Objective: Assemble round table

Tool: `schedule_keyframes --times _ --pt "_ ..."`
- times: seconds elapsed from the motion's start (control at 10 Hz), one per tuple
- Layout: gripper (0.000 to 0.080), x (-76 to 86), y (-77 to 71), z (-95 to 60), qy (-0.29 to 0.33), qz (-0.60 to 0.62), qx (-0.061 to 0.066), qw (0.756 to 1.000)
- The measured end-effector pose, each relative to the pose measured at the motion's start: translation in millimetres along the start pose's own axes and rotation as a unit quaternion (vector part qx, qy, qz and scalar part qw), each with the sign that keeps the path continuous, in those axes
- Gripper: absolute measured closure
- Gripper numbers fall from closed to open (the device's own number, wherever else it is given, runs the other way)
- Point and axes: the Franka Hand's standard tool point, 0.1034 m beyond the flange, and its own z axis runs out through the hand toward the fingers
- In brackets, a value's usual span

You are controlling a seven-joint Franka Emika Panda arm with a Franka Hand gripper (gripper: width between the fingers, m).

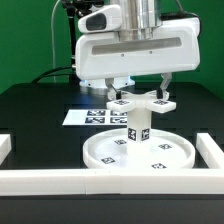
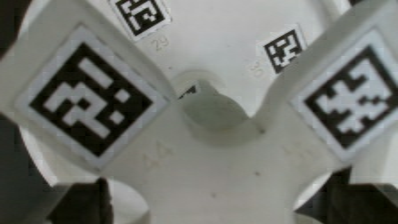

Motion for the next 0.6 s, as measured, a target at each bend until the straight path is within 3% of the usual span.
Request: schedule_keyframes --times 0.2,0.6 --pt "0.0154 -1.0 -7.0 -26.1 -0.001 0.002 0.008 1.000" --pt "0.0151 -2.2 -4.4 -18.9 -0.004 0.004 0.006 1.000"
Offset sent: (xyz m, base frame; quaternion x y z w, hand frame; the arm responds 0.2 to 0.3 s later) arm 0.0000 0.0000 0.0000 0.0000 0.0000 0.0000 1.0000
